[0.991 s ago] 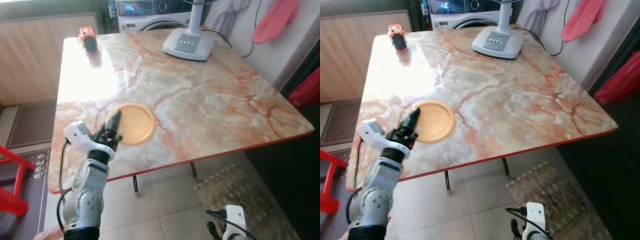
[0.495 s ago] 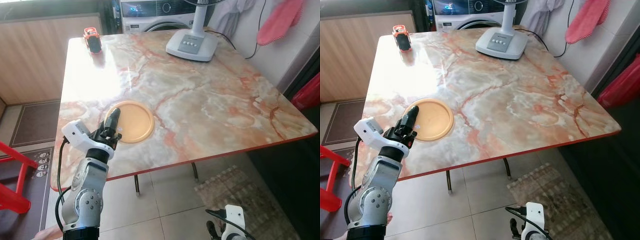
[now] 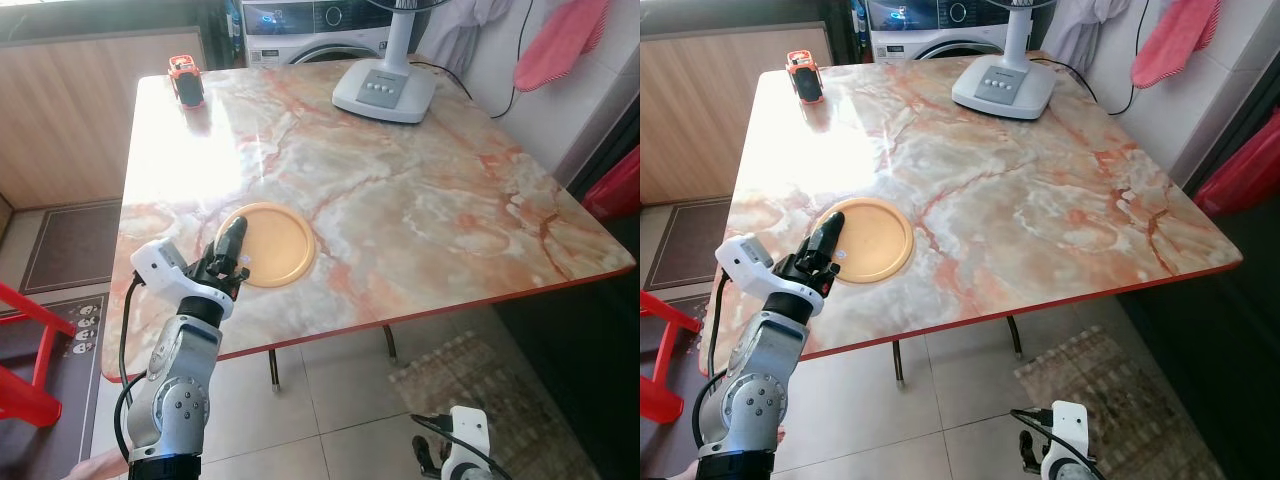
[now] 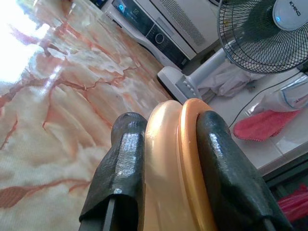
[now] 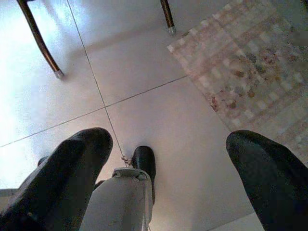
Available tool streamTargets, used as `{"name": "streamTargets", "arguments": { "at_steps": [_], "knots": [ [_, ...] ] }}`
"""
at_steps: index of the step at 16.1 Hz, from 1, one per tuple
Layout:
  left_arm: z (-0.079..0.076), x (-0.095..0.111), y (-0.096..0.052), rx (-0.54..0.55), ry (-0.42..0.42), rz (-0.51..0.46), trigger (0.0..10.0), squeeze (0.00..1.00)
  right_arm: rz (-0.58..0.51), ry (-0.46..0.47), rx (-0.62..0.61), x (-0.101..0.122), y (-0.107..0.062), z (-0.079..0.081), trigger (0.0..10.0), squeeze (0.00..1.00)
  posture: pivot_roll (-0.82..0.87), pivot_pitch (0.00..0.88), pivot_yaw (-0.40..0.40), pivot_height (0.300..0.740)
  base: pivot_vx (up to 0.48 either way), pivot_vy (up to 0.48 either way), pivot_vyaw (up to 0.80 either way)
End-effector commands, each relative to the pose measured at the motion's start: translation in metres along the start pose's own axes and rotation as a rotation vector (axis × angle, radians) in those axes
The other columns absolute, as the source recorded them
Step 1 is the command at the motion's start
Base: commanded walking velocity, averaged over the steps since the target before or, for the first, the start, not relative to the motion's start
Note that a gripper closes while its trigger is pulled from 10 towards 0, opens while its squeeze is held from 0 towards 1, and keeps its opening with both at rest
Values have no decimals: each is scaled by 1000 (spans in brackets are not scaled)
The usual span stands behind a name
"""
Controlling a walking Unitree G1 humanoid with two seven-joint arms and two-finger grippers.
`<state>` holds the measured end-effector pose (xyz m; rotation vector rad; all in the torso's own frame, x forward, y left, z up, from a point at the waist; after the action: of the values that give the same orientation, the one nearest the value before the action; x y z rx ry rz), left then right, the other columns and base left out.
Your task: Restocking fridge
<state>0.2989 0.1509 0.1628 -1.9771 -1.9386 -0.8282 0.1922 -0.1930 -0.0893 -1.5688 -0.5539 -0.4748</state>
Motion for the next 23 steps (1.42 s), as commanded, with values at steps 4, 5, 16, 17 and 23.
{"name": "streamTargets", "arguments": {
  "at_steps": [4, 5, 16, 17, 23],
  "knots": [
    [-5, 1, -1, -14, 16, 3, 10000, 0, 5, 9, -4, -8, -2, 0, 10000, 0, -96, 74, -37, 740, 0, 0, 0],
    [-5, 1, -1, -13, 16, 3, 10000, 0, 10, 8, -3, -11, -3, 0, 10000, 0, -95, 74, -36, 740, 0, 0, 0],
    [-5, -1, -1, -11, 11, 5, 10000, 0, 65, 8, -24, -37, -13, -30, 10000, 0, -98, 73, -38, 740, 0, 0, 0],
    [-5, -1, -1, -10, 11, 5, 10000, 0, 74, -5, -18, -37, -13, -30, 10000, 0, -98, 74, -38, 740, 0, 0, -538],
    [-5, -2, -1, -12, 10, 7, 10000, 0, 72, -17, 7, -26, -7, -11, 10000, 0, -101, 72, -38, 740, 0, 0, -800]
  ]
}}
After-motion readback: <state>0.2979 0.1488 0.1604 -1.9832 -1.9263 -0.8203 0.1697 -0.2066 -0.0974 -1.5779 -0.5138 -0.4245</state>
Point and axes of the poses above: a point about 5 cm out from each wrist's last joint towards the gripper, its own y axis pointing out of the wrist towards the gripper, its own x axis along the axis of the wrist's last joint, z = x × y, the point moved 1 cm from there along y, pointing out of the wrist towards the gripper, and after that the axes turned 14 degrees about -y, right-handed, at the moved point
